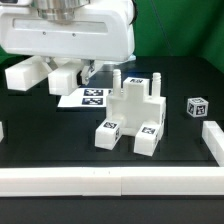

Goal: Assemble chair

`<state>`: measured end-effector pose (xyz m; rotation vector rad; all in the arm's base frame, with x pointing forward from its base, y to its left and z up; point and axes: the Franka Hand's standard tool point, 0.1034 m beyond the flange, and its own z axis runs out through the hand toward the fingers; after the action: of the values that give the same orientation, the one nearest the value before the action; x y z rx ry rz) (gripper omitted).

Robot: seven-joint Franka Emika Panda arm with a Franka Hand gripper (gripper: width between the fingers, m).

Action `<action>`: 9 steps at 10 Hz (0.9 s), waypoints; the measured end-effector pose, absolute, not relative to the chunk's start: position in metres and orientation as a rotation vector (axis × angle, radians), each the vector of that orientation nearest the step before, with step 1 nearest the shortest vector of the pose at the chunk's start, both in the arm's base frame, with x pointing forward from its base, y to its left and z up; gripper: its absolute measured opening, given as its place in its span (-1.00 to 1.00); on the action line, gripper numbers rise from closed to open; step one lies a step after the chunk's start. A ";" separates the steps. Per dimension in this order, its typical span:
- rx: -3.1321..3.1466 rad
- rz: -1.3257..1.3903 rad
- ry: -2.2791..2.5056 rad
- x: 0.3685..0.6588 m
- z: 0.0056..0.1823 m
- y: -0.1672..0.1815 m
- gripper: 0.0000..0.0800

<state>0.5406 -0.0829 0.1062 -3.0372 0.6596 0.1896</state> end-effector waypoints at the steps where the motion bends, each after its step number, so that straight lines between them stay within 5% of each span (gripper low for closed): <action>1: -3.002 0.194 0.798 0.535 0.107 -0.075 -0.28; 5: -2.976 0.166 0.876 0.538 0.131 -0.020 -0.28; 9: -2.984 0.168 0.858 0.539 0.129 -0.014 -0.28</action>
Offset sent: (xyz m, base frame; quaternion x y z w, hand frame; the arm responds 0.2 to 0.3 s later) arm -0.0018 0.0573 0.0294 0.0063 -0.0119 0.0627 0.9979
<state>0.5393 -0.0140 0.1294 -2.9840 0.8579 0.1678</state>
